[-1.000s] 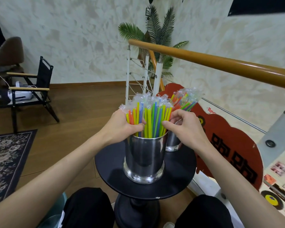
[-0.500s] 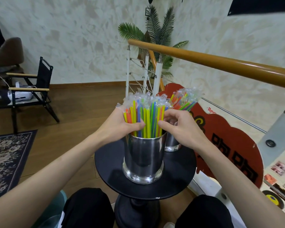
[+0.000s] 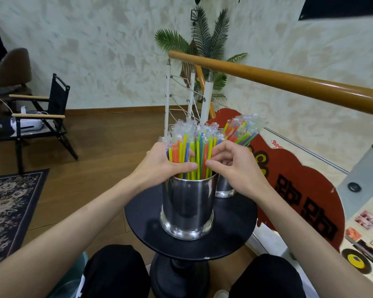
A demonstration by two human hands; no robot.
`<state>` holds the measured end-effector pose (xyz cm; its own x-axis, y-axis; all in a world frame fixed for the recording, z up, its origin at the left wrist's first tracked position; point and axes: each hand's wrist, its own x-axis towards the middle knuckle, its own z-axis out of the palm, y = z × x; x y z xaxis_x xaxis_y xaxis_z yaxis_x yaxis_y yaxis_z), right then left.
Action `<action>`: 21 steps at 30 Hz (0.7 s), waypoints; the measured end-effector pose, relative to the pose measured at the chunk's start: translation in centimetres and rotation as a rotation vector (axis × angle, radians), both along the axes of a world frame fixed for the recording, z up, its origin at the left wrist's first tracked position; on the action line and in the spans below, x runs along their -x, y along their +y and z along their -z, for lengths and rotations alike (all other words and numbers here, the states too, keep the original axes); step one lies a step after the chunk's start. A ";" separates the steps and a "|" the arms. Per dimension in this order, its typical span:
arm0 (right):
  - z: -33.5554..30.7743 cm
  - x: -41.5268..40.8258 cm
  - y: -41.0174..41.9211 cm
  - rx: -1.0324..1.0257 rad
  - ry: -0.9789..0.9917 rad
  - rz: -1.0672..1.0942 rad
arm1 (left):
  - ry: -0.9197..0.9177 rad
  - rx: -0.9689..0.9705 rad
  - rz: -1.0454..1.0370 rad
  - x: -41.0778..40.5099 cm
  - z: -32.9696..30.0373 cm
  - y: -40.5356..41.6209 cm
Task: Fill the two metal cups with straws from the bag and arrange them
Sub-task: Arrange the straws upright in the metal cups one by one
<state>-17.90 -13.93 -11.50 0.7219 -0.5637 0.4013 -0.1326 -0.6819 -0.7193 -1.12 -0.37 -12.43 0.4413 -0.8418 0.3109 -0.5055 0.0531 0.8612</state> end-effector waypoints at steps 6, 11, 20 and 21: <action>-0.3 -0.1 0.3 -0.027 0.012 -0.026 | -0.005 0.008 0.010 0.5 -0.2 0.1; -0.4 -0.2 0.6 -0.055 0.020 -0.043 | 0.008 0.002 0.009 0.3 -0.1 0.0; -1.3 -0.7 1.0 0.027 0.087 -0.100 | 0.008 0.014 0.028 0.2 -0.3 0.0; -1.3 -0.8 1.0 0.041 0.104 -0.116 | 0.009 0.021 0.040 0.3 -0.4 0.1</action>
<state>-17.14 -12.92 -10.16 0.8199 -0.4593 0.3419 -0.1237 -0.7251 -0.6774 -1.42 -0.24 -12.08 0.4101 -0.8524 0.3244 -0.4946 0.0909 0.8643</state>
